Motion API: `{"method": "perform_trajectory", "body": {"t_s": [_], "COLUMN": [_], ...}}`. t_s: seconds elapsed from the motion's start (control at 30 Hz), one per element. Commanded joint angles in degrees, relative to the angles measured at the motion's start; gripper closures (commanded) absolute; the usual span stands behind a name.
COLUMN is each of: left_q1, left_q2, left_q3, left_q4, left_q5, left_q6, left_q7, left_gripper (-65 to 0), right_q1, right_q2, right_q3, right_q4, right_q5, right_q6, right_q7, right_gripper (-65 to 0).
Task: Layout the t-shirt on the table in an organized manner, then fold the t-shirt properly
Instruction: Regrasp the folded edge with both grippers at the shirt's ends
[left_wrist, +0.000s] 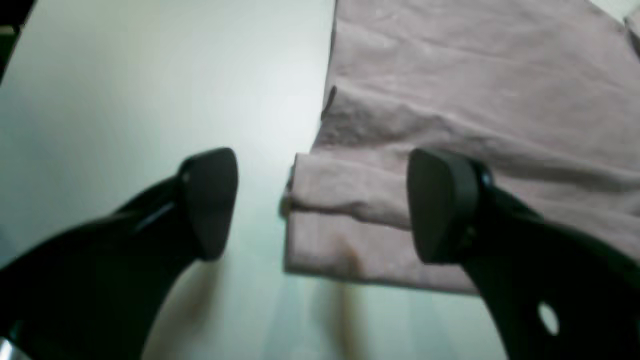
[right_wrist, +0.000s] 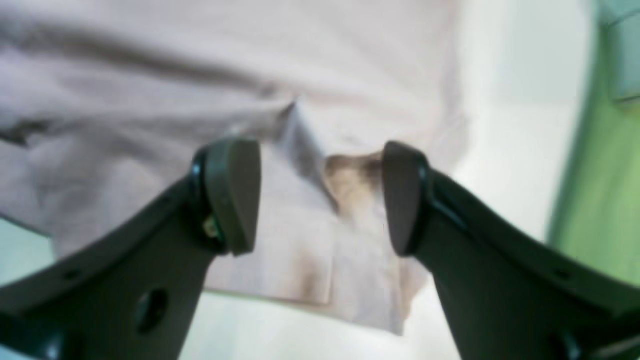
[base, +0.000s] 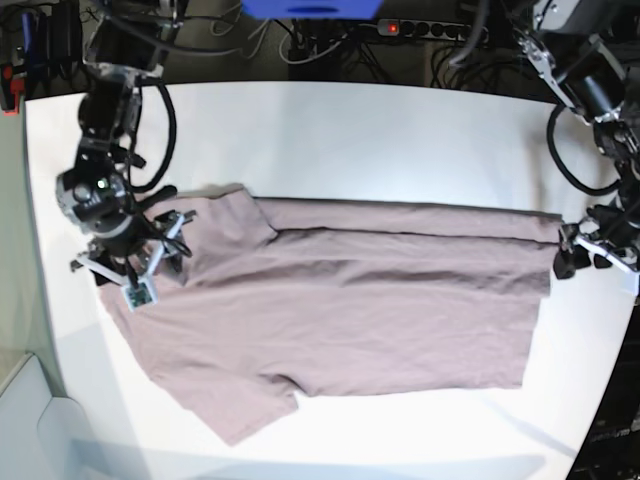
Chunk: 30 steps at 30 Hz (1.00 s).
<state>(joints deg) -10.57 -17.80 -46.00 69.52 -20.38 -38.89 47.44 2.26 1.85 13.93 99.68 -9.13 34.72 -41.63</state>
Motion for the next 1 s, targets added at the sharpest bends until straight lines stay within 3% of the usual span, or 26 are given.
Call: {"method": "perform_trajectory", "body": {"t_s": [0.0,0.13,0.3,0.53,0.6,0.73,0.8,0.97], "left_q1": [0.77,2.70,3.58,2.26,2.17,2.08,2.08,2.08], "left_q2": [-0.97,-0.70,-0.79,-0.79,-0.70,-0.62,-0.62,-0.62], "left_q3": [-0.29,-0.38,0.15,0.24,0.24,0.15,0.15,0.15], "left_q4": [1.39,0.86,-3.36,-6.61,-6.61,-6.61,-6.61,-6.97], "left_q5": [-0.41,-0.06,0.12,0.12,0.12,0.12,0.12,0.12], "left_q6": [-0.09,-0.09,-0.09,-0.09,-0.09,-0.09,-0.09,-0.09], "left_q7": [-0.80,-1.42,-6.52,-6.87,-6.87,-6.87,-6.87,-6.87], "left_gripper": [-51.9,-51.9,-51.7,-51.0,-45.6,-26.3,-19.7,-20.9], "right_q1": [-0.90,-4.42,-6.88,-7.14,-7.14,-7.14,-7.05,-7.05], "right_q2": [0.04,-0.13,-0.22,-0.22,-0.22,-0.13,-0.13,-0.13], "right_q3": [0.88,2.73,3.87,5.71,6.33,6.68,6.68,7.47], "right_q4": [1.73,3.31,3.31,3.31,3.31,3.31,3.31,3.31], "right_q5": [-0.06,0.03,0.11,0.11,0.11,0.11,0.11,0.11], "right_q6": [0.05,0.05,0.05,0.05,0.05,0.05,0.05,0.05], "right_q7": [0.44,0.44,0.97,0.97,0.97,0.97,0.97,0.97], "right_gripper": [-38.5,-38.5,-38.5,-38.5,-38.5,-38.5,-38.5,-38.5]}}
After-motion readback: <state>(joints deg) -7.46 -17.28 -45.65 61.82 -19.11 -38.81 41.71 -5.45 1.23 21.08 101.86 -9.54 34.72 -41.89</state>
